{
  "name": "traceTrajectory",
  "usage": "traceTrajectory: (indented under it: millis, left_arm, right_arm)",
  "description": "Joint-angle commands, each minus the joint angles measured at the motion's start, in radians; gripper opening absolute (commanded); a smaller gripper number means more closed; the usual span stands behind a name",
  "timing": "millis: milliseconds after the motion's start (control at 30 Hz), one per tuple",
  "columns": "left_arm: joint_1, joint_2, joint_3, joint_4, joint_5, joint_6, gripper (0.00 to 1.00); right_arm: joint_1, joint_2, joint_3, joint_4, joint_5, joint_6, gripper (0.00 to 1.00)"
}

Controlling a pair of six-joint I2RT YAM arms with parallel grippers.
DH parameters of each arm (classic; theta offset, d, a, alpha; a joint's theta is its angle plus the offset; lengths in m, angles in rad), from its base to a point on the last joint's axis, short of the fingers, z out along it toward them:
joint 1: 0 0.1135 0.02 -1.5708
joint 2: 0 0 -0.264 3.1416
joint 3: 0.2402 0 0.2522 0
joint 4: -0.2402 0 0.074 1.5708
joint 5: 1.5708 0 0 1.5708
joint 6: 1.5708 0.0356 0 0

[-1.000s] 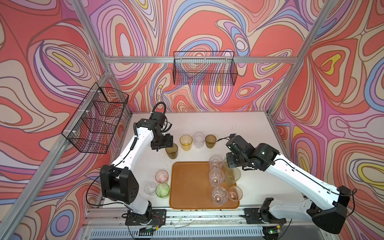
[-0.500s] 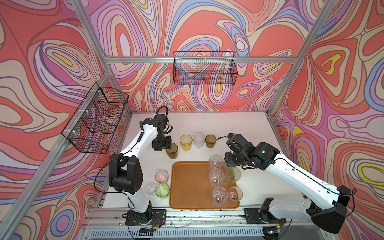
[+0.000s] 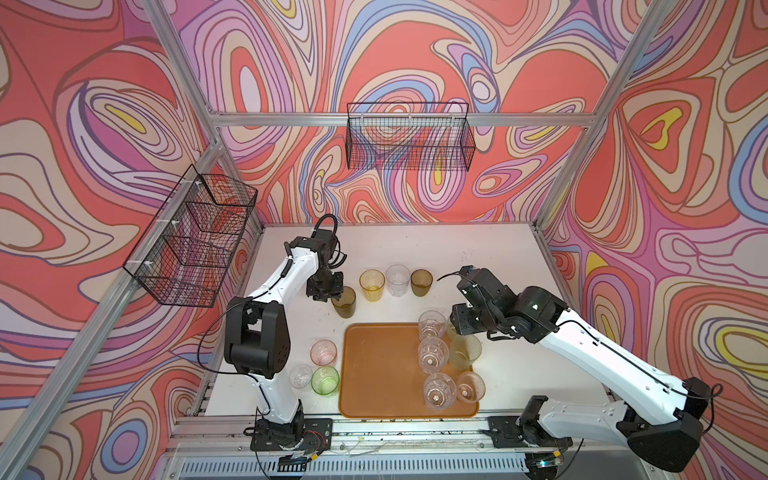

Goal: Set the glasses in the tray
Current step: 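Close the left gripper on the olive dimpled glass while the right gripper hovers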

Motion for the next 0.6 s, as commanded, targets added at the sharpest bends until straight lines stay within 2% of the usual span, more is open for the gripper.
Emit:
traceTrajectory:
  millis: [0, 200, 433, 567]
  left_arm:
    - [0.004, 0.023, 0.031, -0.001, -0.016, -0.008, 0.29]
    - [0.006, 0.041, 0.041, -0.001, -0.033, -0.006, 0.21]
    - [0.008, 0.049, 0.040, 0.003, -0.042, -0.004, 0.18]
    - [0.007, 0.054, 0.041, 0.001, -0.050, -0.002, 0.13]
  right_arm:
    - [-0.006, -0.022, -0.007, -0.001, 0.002, 0.009, 0.51]
    - [-0.006, -0.028, -0.010, -0.002, 0.005, 0.012, 0.51]
    - [-0.006, -0.030, -0.011, -0.008, 0.003, 0.017, 0.51]
    - [-0.006, -0.036, -0.012, -0.007, 0.004, 0.018, 0.51]
